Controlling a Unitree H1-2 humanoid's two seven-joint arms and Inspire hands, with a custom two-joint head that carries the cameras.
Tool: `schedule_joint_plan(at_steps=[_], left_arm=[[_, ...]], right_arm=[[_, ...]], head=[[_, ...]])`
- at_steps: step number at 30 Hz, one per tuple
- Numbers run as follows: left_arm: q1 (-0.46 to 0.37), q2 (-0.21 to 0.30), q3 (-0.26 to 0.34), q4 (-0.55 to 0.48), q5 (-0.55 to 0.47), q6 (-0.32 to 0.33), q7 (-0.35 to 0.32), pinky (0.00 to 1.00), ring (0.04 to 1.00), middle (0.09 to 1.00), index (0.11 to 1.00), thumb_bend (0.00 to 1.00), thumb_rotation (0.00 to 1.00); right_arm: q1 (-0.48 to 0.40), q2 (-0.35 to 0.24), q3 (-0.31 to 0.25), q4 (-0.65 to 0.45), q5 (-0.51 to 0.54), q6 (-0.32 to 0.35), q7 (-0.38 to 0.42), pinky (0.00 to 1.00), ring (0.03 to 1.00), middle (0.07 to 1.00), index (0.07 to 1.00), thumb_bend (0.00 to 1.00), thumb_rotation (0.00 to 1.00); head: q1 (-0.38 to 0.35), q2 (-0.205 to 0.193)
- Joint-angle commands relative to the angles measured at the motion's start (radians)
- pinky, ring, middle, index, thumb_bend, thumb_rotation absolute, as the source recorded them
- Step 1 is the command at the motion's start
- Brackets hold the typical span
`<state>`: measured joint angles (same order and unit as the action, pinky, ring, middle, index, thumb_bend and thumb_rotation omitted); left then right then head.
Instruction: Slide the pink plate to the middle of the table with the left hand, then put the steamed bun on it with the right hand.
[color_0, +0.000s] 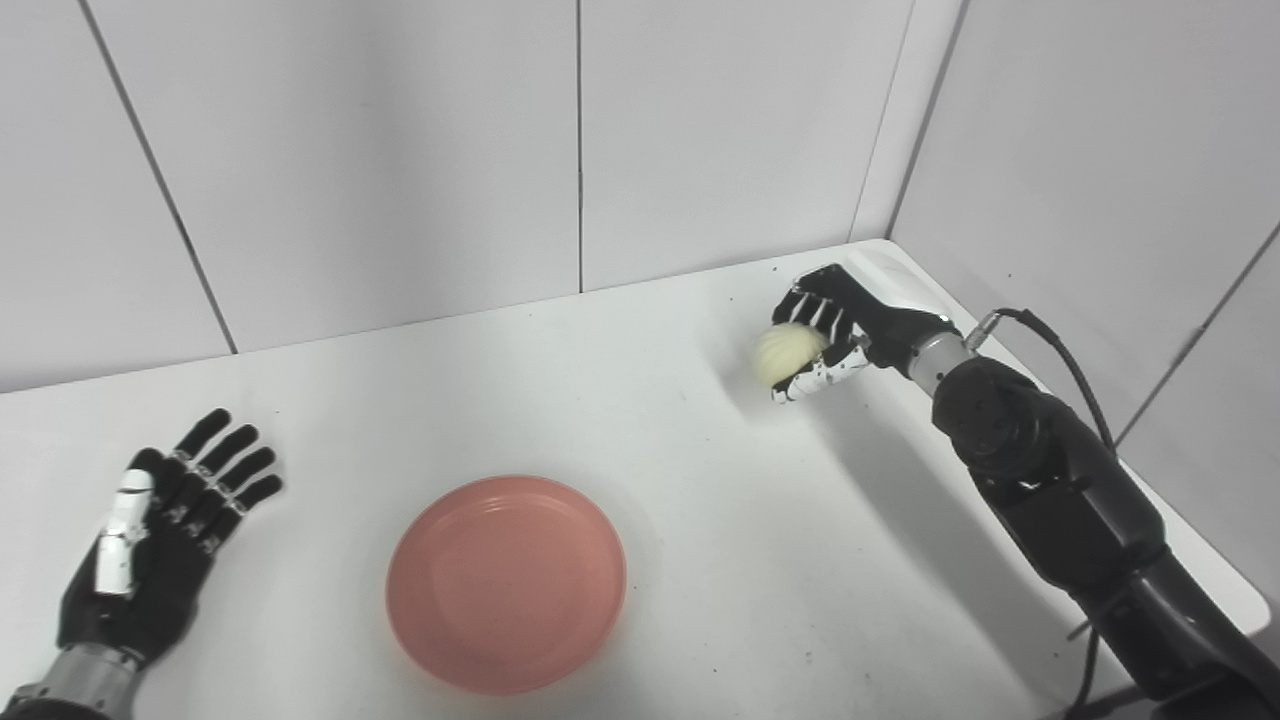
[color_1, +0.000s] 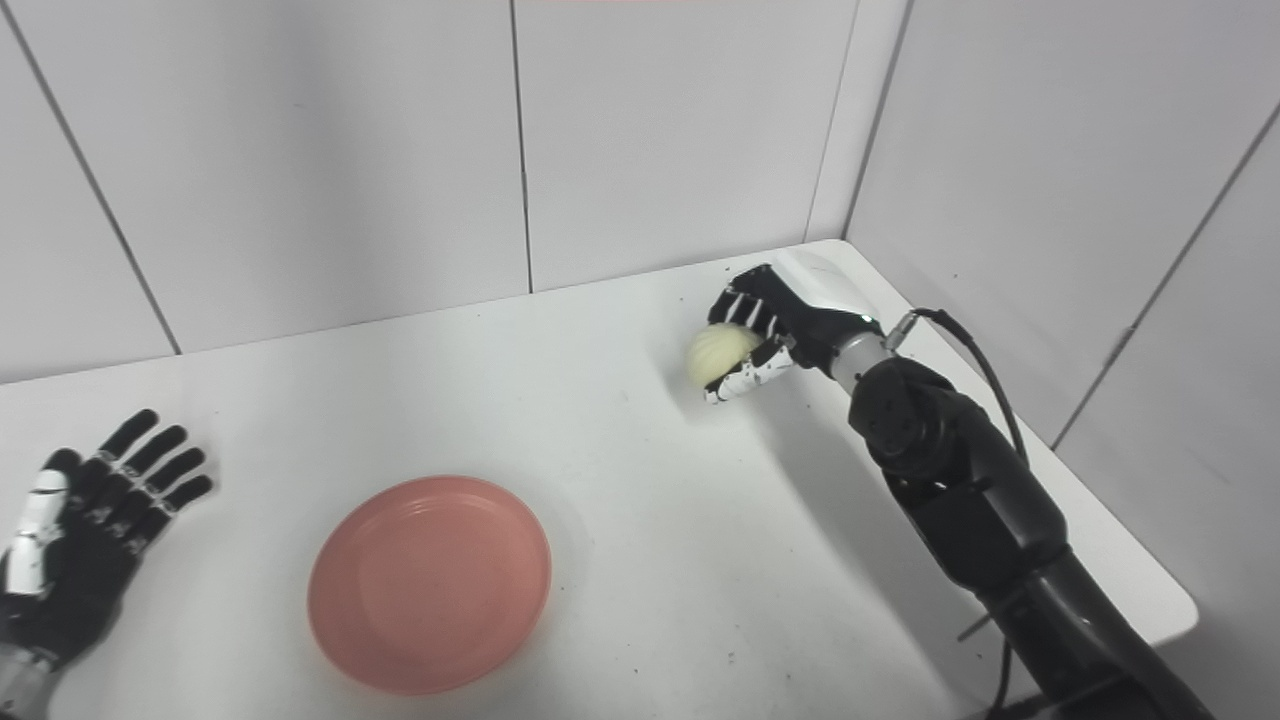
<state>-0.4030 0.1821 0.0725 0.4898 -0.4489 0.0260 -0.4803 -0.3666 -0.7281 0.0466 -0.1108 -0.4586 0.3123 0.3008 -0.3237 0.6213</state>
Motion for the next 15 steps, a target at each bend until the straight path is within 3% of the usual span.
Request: schedule_joint_plan(at_steps=[1,7,9,15], left_arm=[[0.094,-0.039,-0.037,0.035,0.047,0.121,0.047,0.82,0.854,0.873,0.860,0.48,0.90],[0.115,-0.071,-0.066,-0.044,0.066,0.158,0.102,0.86,0.877,0.894,0.881,0.45,0.97],[0.121,-0.084,-0.077,-0.074,0.073,0.172,0.122,0.88,0.886,0.902,0.889,0.44,0.99],[0.128,-0.115,-0.090,-0.133,0.083,0.218,0.175,0.90,0.900,0.909,0.898,0.42,1.00]], right_arm=[[-0.063,-0.007,0.004,-0.053,-0.010,-0.006,0.010,0.38,0.427,0.494,0.489,0.50,0.13],[-0.116,0.046,0.063,-0.106,-0.029,0.018,0.068,0.41,0.454,0.516,0.489,0.50,0.13],[-0.138,0.076,0.092,-0.104,-0.038,-0.003,0.076,0.42,0.459,0.517,0.489,0.50,0.12],[-0.180,0.150,0.145,-0.142,-0.015,-0.012,0.126,0.37,0.414,0.477,0.488,0.50,0.12]], head=[[0.025,0.003],[0.102,0.010],[0.141,0.017],[0.198,0.029]])
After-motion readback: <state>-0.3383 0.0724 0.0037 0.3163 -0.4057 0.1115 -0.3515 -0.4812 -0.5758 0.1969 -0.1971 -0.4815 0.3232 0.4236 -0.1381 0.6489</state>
